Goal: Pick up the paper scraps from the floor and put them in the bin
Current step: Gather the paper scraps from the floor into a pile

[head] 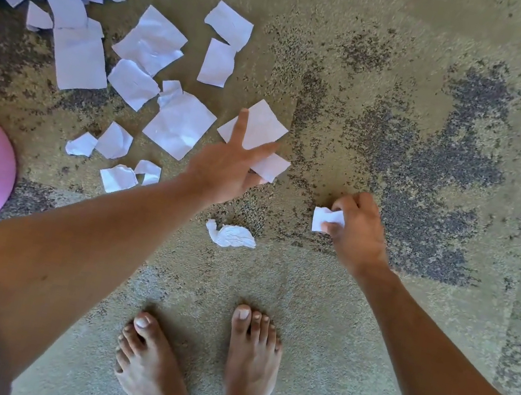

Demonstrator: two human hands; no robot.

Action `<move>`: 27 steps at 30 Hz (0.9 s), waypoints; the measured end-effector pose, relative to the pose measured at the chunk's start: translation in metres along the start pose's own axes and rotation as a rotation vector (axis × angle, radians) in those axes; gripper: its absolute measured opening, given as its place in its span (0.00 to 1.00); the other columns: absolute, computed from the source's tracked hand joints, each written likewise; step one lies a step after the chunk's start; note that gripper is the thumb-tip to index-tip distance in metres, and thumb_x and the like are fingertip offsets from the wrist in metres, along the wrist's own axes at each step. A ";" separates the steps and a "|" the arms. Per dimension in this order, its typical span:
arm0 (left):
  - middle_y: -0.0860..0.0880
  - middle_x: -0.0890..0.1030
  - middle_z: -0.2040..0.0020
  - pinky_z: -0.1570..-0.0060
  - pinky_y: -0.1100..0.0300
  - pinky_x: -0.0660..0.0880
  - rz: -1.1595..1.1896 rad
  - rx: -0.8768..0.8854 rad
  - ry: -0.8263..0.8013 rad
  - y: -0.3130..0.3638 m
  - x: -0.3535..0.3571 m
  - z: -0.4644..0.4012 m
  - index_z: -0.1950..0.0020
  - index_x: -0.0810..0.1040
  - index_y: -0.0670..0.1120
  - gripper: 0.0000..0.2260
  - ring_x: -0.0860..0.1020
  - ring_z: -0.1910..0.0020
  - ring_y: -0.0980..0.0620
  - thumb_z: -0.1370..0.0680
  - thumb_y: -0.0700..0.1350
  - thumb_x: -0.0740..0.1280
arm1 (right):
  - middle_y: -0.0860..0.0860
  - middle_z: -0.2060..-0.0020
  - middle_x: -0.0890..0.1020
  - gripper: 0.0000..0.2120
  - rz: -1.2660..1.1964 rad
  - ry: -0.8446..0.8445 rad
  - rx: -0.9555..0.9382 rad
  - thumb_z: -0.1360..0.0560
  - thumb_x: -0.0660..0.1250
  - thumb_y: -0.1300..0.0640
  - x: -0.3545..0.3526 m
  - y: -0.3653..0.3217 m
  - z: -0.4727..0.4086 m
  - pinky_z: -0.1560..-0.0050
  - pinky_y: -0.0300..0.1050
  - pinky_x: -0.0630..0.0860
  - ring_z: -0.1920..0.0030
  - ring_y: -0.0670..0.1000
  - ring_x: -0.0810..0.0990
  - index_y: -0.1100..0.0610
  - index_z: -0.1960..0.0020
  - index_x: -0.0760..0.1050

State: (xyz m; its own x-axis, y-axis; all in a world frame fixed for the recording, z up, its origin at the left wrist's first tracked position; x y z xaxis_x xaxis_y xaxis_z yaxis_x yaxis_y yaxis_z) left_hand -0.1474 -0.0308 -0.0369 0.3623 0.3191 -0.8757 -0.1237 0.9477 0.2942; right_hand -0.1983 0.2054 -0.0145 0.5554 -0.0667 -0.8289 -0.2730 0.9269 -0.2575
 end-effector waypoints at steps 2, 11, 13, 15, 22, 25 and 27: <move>0.31 0.48 0.23 0.65 0.48 0.77 -0.009 0.006 0.043 -0.004 0.000 0.002 0.27 0.63 0.57 0.21 0.81 0.58 0.32 0.19 0.52 0.62 | 0.54 0.43 0.73 0.11 0.064 0.048 -0.062 0.26 0.71 0.58 0.004 -0.003 0.002 0.35 0.48 0.70 0.40 0.53 0.72 0.58 0.45 0.77; 0.39 0.80 0.49 0.64 0.49 0.68 -0.092 -0.131 0.218 -0.011 -0.037 0.003 0.35 0.67 0.44 0.17 0.80 0.57 0.33 0.23 0.35 0.60 | 0.51 0.50 0.82 0.14 -0.070 -0.243 -0.372 0.26 0.71 0.54 0.023 -0.087 0.030 0.67 0.31 0.66 0.64 0.42 0.74 0.55 0.43 0.74; 0.38 0.81 0.53 0.63 0.49 0.68 0.037 -0.221 0.290 -0.021 -0.044 0.008 0.36 0.69 0.44 0.15 0.79 0.56 0.33 0.22 0.36 0.59 | 0.52 0.45 0.81 0.18 -0.065 -0.337 -0.442 0.27 0.72 0.55 0.036 -0.109 0.035 0.59 0.37 0.74 0.57 0.45 0.77 0.54 0.39 0.72; 0.39 0.82 0.52 0.61 0.50 0.68 0.277 -0.331 0.385 -0.033 -0.046 0.020 0.35 0.70 0.46 0.13 0.78 0.53 0.34 0.19 0.41 0.59 | 0.53 0.39 0.79 0.26 -0.064 -0.362 -0.481 0.27 0.73 0.56 0.049 -0.125 0.035 0.46 0.45 0.76 0.47 0.50 0.79 0.54 0.32 0.69; 0.47 0.78 0.47 0.60 0.74 0.72 1.027 -0.632 0.645 -0.075 -0.027 0.095 0.32 0.68 0.44 0.18 0.77 0.51 0.52 0.21 0.42 0.65 | 0.54 0.35 0.74 0.33 -0.021 -0.299 -0.522 0.29 0.74 0.58 0.068 -0.137 0.038 0.44 0.45 0.75 0.41 0.53 0.78 0.54 0.28 0.65; 0.47 0.79 0.46 0.61 0.77 0.72 1.128 -0.748 0.641 -0.086 -0.009 0.121 0.31 0.68 0.43 0.20 0.78 0.50 0.52 0.22 0.40 0.66 | 0.55 0.37 0.72 0.30 0.056 -0.251 -0.526 0.31 0.75 0.58 0.073 -0.139 0.039 0.51 0.49 0.81 0.45 0.54 0.79 0.52 0.32 0.69; 0.49 0.78 0.50 0.63 0.76 0.73 1.168 -0.793 0.621 -0.085 0.000 0.136 0.32 0.69 0.43 0.19 0.78 0.55 0.55 0.22 0.39 0.66 | 0.55 0.38 0.71 0.26 0.089 -0.221 -0.534 0.31 0.76 0.60 0.074 -0.140 0.038 0.52 0.50 0.83 0.44 0.54 0.79 0.52 0.36 0.73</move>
State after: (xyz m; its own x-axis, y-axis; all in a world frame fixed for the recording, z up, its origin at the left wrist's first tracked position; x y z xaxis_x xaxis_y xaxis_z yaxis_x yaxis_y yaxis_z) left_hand -0.0116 -0.1117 -0.0100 -0.6868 0.6162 -0.3855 -0.5714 -0.1299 0.8103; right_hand -0.0891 0.0845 -0.0207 0.6469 0.1349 -0.7506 -0.6525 0.6074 -0.4532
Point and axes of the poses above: each hand's wrist, its own z-axis away from the middle knuckle, its own x-axis out of the palm, y = z × x, the point moved 3 cm from there along -z, towards the middle knuckle
